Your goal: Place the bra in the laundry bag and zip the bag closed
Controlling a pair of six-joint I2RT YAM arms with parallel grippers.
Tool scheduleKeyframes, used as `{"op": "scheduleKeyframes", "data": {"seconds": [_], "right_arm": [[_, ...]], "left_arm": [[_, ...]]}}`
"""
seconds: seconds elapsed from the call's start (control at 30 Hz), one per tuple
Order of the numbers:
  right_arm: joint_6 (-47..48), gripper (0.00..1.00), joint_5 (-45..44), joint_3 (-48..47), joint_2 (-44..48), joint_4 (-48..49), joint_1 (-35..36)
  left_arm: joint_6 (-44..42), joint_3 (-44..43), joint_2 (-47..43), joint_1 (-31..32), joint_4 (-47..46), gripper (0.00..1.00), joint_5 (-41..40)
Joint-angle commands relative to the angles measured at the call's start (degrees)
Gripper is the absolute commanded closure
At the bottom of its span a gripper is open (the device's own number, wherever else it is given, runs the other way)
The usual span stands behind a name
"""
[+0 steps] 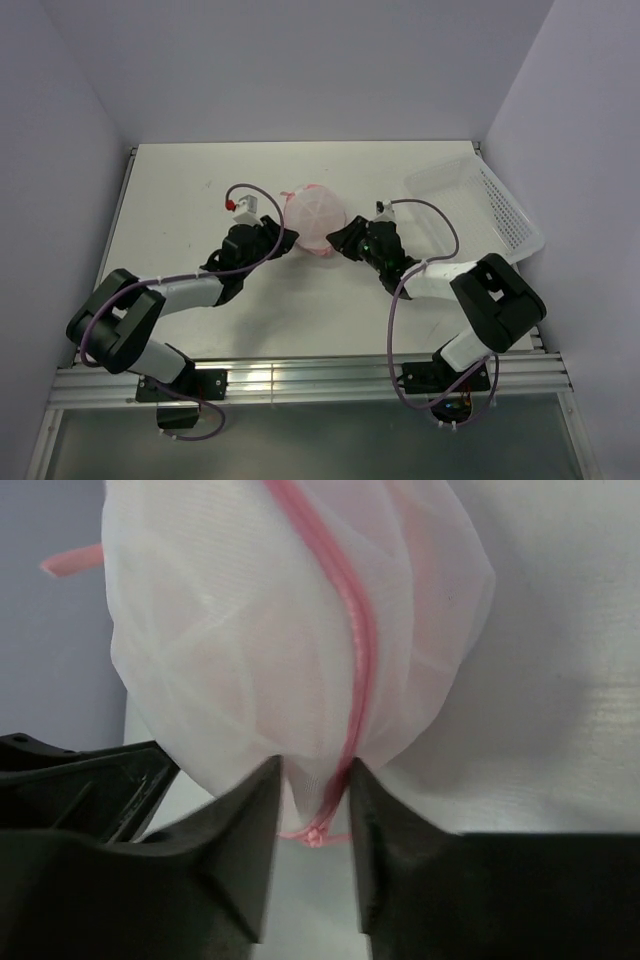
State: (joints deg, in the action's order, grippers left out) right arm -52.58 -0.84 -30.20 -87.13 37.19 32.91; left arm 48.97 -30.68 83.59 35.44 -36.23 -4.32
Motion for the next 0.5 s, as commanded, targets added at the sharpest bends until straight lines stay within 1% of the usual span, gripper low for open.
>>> {"op": "scheduleKeyframes", "data": {"seconds": [0.0,0.03,0.07,0.1,0.17,0.2,0.23,0.27,0.3,0.33,0.4,0.43,0.47], "right_arm": [[1.0,0.65,0.0,-2.6,-1.5,3.9,-0.6],[1.0,0.72,-0.1,-2.5,-1.7,4.4,-0.8],[1.1,0.76,-0.1,-2.5,-2.1,5.1,-0.8],[1.2,0.81,0.0,-2.8,-2.1,5.1,-0.9],[1.7,0.92,0.5,-2.9,-2.0,5.3,-0.9],[1.6,0.92,0.6,-3.0,-1.8,5.3,-1.0],[1.3,0.95,0.6,-2.9,-1.0,5.4,-1.0],[1.2,1.00,2.4,-2.8,-0.3,5.3,-0.9],[1.2,1.00,2.9,-2.4,0.4,5.2,-0.8],[1.0,1.00,3.3,-2.2,2.3,5.0,-0.8],[1.0,1.00,5.0,-2.1,4.9,2.4,-0.7],[1.1,1.00,5.5,-2.2,8.1,-0.4,-0.7],[1.4,1.00,5.8,-2.1,9.6,-1.8,-0.4]], "left_arm": [[-1.7,-3.7,1.8,-0.8,-4.0,0.65,1.3],[-1.9,-4.3,2.5,-1.0,-4.4,0.79,1.3],[-1.9,-4.7,2.8,-1.2,-4.6,0.86,1.2],[-2.0,-5.2,2.9,-1.3,-4.3,1.00,1.1],[-2.5,-5.4,1.8,-1.6,-4.3,1.00,1.2],[-2.7,-5.6,1.0,-1.6,-3.9,1.00,0.9],[-2.6,-5.7,-1.3,-1.6,-2.1,1.00,0.8],[-2.7,-6.0,-2.8,-1.6,-1.1,1.00,0.9],[-2.8,-6.1,-4.3,-1.5,-0.4,1.00,1.6],[-2.6,-6.1,-7.6,-1.5,0.4,1.00,1.9],[-1.6,-6.7,-11.3,-1.5,4.7,1.00,2.2],[-1.1,-6.7,-14.8,-1.5,5.6,1.00,2.7],[-0.3,-6.8,-16.4,-1.3,7.6,1.00,3.3]]}}
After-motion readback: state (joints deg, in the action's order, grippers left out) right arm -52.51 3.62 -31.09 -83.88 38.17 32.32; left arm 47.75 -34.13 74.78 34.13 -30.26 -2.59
